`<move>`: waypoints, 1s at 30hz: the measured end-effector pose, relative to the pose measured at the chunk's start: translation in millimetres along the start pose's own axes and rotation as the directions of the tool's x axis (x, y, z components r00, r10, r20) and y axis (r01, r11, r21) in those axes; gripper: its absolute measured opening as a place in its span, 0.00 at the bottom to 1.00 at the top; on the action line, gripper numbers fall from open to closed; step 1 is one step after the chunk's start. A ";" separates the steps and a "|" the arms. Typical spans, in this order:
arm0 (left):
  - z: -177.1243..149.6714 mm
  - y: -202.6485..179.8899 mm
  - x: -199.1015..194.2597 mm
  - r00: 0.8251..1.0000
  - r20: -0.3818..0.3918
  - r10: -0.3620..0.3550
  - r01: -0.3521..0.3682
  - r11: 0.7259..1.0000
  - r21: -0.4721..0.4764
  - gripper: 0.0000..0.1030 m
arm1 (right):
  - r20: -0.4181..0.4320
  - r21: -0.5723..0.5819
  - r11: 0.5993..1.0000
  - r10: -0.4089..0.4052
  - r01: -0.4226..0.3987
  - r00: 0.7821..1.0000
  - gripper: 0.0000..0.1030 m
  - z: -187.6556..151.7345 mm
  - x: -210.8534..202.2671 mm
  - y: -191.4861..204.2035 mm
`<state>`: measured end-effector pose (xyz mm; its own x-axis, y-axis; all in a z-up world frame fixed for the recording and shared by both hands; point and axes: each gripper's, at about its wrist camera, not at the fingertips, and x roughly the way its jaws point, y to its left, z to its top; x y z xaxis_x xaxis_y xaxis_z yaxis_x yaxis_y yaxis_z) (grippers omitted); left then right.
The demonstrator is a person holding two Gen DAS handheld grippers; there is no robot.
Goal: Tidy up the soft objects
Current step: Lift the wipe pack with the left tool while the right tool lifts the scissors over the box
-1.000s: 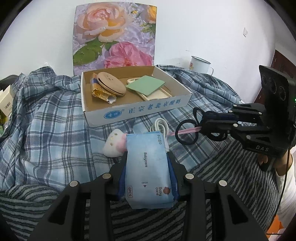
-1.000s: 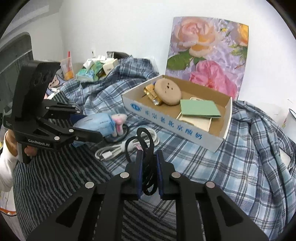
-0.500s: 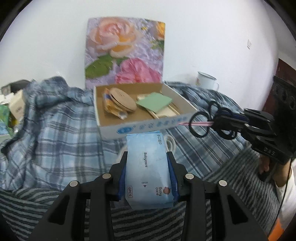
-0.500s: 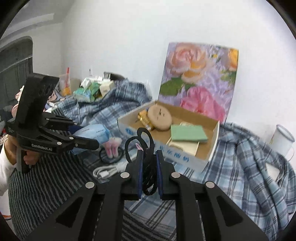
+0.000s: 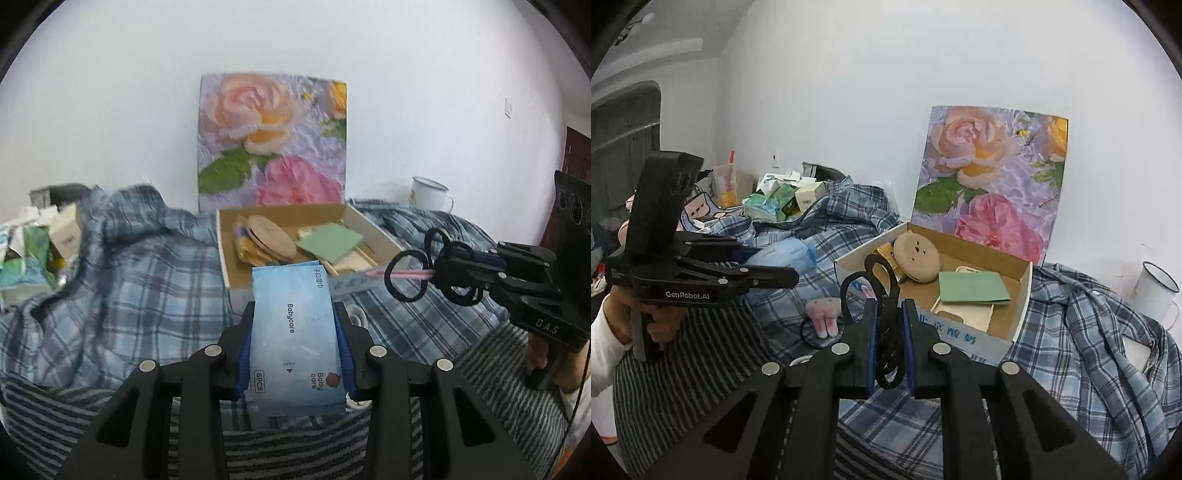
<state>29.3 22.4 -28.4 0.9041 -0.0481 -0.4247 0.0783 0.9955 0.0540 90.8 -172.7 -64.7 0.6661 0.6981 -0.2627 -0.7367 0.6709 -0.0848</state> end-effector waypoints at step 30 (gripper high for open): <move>91.7 -20.1 -62.3 0.984 0.175 0.024 -0.032 0.999 0.044 0.39 | 0.264 0.022 1.000 -0.014 0.008 0.964 0.12 94.8 -76.3 0.7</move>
<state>9.9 -2.1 79.8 0.9651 -0.0378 -0.2590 0.0675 0.9920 0.1070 50.6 -201.8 46.4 0.6833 0.7301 0.0016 -0.7285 0.6819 -0.0655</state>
